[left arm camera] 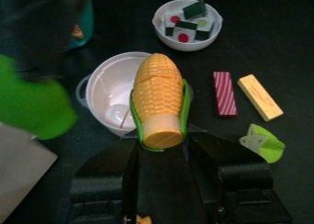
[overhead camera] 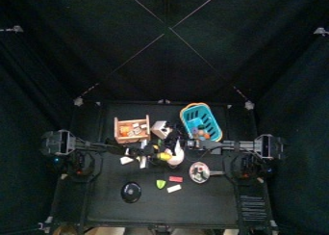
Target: Remove corn husk
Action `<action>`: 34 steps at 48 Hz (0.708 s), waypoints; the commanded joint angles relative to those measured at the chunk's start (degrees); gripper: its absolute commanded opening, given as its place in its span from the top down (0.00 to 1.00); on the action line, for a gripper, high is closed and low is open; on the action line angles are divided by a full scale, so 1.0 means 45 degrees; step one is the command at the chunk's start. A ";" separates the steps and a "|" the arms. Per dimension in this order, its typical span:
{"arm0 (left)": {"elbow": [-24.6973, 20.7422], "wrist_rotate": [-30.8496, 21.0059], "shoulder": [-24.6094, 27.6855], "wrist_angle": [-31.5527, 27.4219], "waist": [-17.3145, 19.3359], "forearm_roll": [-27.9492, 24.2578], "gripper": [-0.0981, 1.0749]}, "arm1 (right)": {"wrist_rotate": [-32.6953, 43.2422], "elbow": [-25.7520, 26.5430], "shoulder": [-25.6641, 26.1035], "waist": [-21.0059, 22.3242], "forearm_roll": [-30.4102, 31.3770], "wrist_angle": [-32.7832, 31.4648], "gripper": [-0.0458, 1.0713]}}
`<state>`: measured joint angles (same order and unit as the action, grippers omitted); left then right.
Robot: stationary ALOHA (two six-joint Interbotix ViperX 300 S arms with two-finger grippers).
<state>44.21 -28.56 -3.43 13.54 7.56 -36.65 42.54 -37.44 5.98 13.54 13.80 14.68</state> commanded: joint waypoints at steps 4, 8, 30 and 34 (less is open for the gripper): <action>-0.0098 0.0000 -0.0098 0.0059 0.0039 -0.0020 0.39 | -0.0020 0.0000 0.0488 0.0039 -0.0020 0.0137 0.71; -0.0039 0.0000 -0.0137 0.0078 0.0059 -0.0020 0.39 | -0.0020 -0.0176 0.0625 0.0039 -0.0020 0.0117 0.71; 0.0039 0.0000 -0.0176 0.0059 0.0078 -0.0020 0.39 | -0.0020 -0.0352 0.0742 0.0039 -0.0059 0.0117 0.71; 0.0117 0.0000 -0.0234 0.0059 0.0078 -0.0020 0.39 | -0.0020 -0.0410 0.0820 0.0020 -0.0078 0.0059 0.71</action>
<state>45.18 -28.65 -3.52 13.54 7.73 -36.65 42.54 -39.73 7.47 13.62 13.54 14.77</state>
